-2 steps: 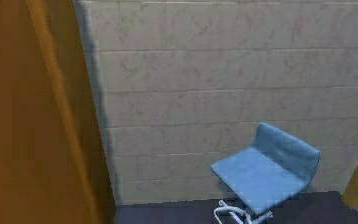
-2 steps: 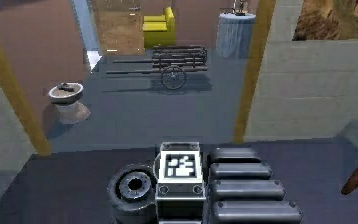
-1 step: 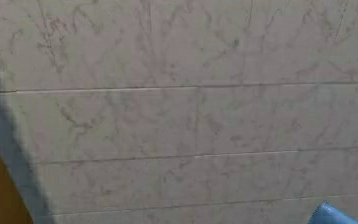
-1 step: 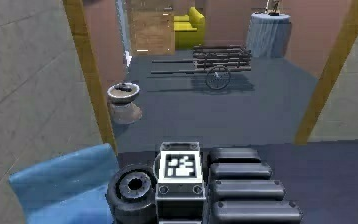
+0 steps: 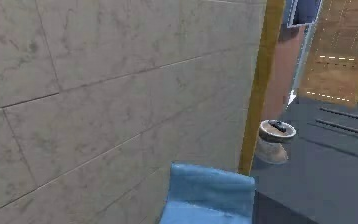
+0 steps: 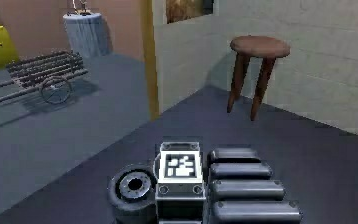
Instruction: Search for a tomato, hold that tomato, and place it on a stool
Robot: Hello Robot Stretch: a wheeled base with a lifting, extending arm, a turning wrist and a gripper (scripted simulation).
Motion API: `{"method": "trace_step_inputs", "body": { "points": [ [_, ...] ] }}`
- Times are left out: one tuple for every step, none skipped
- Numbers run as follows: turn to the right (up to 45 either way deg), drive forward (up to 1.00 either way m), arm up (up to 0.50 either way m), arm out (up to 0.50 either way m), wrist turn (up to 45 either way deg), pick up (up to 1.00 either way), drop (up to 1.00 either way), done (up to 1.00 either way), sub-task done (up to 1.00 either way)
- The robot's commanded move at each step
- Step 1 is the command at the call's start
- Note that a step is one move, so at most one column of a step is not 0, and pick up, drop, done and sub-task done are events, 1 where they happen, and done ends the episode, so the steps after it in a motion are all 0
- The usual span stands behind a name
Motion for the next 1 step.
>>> {"method": "trace_step_inputs", "body": {
  "points": [
    [-39.0,0.00,0.00,0.00,0.0,0.00,0.00,0.00,0.00]
  ]
}}
